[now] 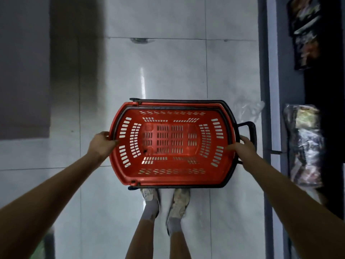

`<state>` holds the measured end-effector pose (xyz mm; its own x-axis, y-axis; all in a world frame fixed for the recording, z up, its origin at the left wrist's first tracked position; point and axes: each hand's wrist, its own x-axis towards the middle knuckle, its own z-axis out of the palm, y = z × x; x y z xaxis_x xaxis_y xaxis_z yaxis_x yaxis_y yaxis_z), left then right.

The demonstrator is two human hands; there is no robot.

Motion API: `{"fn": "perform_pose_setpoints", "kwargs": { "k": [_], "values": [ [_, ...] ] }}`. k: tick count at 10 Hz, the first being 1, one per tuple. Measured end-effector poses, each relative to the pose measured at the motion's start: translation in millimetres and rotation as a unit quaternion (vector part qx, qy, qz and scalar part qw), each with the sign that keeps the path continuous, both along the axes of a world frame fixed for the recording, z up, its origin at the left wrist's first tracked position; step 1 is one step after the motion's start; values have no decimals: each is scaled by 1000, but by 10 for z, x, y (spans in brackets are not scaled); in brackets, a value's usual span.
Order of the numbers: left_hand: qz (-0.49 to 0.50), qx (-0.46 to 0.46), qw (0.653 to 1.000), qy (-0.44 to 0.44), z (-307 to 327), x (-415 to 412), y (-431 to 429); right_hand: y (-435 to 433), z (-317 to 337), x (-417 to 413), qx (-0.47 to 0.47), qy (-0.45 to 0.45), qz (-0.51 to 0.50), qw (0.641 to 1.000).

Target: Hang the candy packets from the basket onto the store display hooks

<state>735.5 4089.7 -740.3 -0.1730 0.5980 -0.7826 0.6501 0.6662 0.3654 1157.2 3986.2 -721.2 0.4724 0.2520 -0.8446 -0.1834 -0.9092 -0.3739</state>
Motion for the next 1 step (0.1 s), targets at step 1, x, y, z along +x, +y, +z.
{"fn": "perform_pose_setpoints", "kwargs": {
  "k": [1],
  "values": [
    [-16,1,1000,-21,233,50,4,-15,182,-15,5,-11,23,1000]
  ]
}}
